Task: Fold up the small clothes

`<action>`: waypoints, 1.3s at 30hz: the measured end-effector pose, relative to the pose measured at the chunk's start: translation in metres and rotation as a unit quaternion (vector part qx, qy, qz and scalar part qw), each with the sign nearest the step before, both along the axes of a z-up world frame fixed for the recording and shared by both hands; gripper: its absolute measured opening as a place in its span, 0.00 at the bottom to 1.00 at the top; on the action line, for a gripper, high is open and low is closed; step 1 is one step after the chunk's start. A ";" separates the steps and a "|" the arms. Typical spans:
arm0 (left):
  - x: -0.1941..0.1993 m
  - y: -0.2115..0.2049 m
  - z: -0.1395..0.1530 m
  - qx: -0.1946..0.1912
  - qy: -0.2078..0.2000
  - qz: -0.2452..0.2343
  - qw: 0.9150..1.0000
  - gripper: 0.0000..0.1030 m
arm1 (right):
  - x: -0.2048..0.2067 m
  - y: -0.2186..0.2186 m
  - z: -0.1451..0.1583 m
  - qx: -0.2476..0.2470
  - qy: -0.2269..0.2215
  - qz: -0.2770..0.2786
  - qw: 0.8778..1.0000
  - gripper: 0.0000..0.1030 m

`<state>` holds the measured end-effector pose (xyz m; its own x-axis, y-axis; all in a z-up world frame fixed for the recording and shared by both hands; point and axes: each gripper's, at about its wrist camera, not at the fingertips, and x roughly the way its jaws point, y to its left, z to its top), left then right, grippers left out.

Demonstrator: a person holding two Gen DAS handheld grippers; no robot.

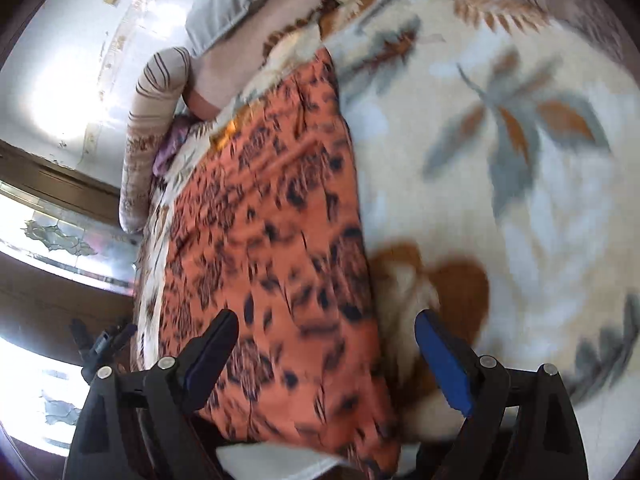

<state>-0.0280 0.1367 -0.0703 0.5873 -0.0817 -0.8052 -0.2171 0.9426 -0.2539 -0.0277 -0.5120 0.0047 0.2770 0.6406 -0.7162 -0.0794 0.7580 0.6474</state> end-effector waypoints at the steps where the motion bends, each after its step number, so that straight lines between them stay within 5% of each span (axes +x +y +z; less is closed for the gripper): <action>1: -0.013 -0.001 -0.004 -0.005 0.003 0.003 1.000 0.84 | 0.003 0.024 -0.008 0.009 0.004 0.005 1.000 0.89; 10: -0.061 -0.021 -0.047 -0.016 0.062 -0.001 0.998 0.84 | 0.062 0.279 -0.058 -0.012 0.033 0.044 0.998 0.89; 13: -0.054 -0.029 -0.065 0.012 0.109 -0.008 0.994 0.84 | 0.089 0.352 -0.073 -0.021 0.051 0.051 0.997 0.89; 15: -0.055 -0.036 -0.065 0.041 0.105 -0.011 0.994 0.84 | 0.107 0.407 -0.085 -0.036 0.059 0.063 0.996 0.88; 21: -0.062 -0.029 -0.056 0.007 0.088 -0.008 0.996 0.82 | 0.131 0.544 -0.127 -0.040 0.068 0.075 0.994 0.67; 27: -0.067 -0.020 -0.058 -0.022 0.090 0.004 0.996 0.82 | 0.133 0.588 -0.128 -0.025 0.055 0.081 0.995 0.66; 30: -0.070 -0.020 -0.059 -0.028 0.094 0.000 0.995 0.64 | 0.142 0.613 -0.130 -0.030 0.054 0.089 0.994 0.66; 34: -0.072 -0.018 -0.061 -0.021 0.098 0.001 0.995 0.56 | 0.135 0.629 -0.131 -0.034 0.055 0.094 0.994 0.66; 37: -0.069 -0.018 -0.062 -0.021 0.102 0.001 0.995 0.57 | 0.145 0.640 -0.133 -0.046 0.059 0.091 0.993 0.66; 39: -0.067 -0.019 -0.062 -0.024 0.102 -0.006 0.994 0.68 | 0.149 0.646 -0.139 -0.049 0.066 0.085 0.993 0.67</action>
<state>-0.0950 0.1173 -0.1319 0.4107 -0.1289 -0.9026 -0.2569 0.9335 -0.2502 0.1217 0.1335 -0.1346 0.0709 0.5960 -0.7998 -0.1312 0.8004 0.5849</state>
